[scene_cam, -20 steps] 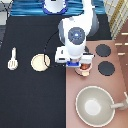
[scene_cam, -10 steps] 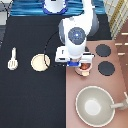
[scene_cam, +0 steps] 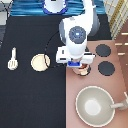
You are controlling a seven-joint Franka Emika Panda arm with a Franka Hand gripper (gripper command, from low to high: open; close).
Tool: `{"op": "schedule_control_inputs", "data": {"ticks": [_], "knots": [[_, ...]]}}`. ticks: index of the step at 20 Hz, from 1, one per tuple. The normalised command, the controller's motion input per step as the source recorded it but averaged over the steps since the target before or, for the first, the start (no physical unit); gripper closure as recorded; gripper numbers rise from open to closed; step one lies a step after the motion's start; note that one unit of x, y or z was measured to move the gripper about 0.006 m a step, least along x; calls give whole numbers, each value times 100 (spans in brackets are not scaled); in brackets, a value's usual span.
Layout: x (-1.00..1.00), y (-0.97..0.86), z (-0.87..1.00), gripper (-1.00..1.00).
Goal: Take the lid off the pot, put the pot on the plate, and use the tool to push the pot to the front of the table.
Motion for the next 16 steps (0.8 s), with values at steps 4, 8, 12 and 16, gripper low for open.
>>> {"op": "schedule_control_inputs", "data": {"ticks": [4,8,12,16], "knots": [[-6,7,60,100],[-45,-47,84,100],[-56,-62,74,100],[-54,-73,63,100]]}}
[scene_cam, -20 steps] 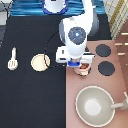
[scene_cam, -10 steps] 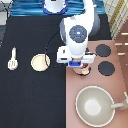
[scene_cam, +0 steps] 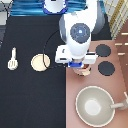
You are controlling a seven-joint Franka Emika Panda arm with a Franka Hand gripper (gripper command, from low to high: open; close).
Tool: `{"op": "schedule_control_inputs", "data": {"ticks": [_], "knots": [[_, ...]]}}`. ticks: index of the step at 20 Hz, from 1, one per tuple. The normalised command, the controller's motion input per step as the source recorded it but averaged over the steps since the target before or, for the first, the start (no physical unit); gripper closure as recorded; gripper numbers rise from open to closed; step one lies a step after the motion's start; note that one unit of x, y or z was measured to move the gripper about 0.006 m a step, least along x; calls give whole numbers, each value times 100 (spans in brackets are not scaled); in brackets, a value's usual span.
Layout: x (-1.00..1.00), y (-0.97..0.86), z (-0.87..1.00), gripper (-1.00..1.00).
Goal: Take the lid off the pot, put the pot on the plate, and use the tool to push the pot to the front of the table.
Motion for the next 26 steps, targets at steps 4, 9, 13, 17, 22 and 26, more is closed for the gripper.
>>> {"op": "schedule_control_inputs", "data": {"ticks": [4,9,13,17,22,26], "knots": [[-64,-77,28,100],[-76,-75,0,100],[-84,-68,-10,100],[-85,-66,-12,100],[-84,-69,-11,100],[-81,-77,-6,100]]}}
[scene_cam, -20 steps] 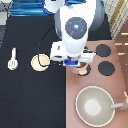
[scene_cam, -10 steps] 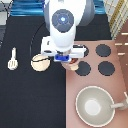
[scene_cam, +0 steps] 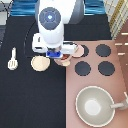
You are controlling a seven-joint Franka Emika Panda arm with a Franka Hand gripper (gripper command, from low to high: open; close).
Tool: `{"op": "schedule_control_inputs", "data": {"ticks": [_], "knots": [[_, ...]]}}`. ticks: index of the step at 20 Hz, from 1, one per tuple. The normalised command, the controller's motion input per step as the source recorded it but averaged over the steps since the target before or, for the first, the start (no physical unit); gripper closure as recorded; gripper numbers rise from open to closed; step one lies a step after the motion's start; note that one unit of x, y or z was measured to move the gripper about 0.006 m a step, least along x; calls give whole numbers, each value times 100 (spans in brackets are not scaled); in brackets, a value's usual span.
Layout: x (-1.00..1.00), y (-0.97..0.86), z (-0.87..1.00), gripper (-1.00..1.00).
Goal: Take the lid off the pot, put the pot on the plate, and use the tool to push the pot to the front of the table.
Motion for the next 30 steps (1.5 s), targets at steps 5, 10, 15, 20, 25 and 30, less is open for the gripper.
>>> {"op": "schedule_control_inputs", "data": {"ticks": [5,10,15,20,25,30], "knots": [[-63,-92,0,100],[-44,-99,0,100],[-34,-99,-30,100],[-45,-72,-41,100],[-21,-13,-28,100],[16,23,-20,100]]}}
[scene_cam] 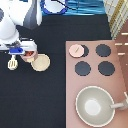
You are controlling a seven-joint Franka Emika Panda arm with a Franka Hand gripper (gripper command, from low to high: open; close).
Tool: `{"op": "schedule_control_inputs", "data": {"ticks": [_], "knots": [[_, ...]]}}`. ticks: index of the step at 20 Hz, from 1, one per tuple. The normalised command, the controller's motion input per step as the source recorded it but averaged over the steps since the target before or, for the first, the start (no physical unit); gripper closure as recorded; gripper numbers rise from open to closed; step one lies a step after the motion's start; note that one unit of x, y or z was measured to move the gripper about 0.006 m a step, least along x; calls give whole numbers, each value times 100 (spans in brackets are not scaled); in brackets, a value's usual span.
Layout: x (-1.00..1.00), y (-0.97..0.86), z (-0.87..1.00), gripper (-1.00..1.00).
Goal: Take the lid off the pot, put the pot on the plate, and use the tool to push the pot to the front of the table.
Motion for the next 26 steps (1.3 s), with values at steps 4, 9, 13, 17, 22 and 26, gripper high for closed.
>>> {"op": "schedule_control_inputs", "data": {"ticks": [4,9,13,17,22,26], "knots": [[19,32,-41,100],[14,23,-40,100],[-17,6,-47,100],[-42,5,-22,100],[-26,16,-27,100],[-19,29,-12,100]]}}
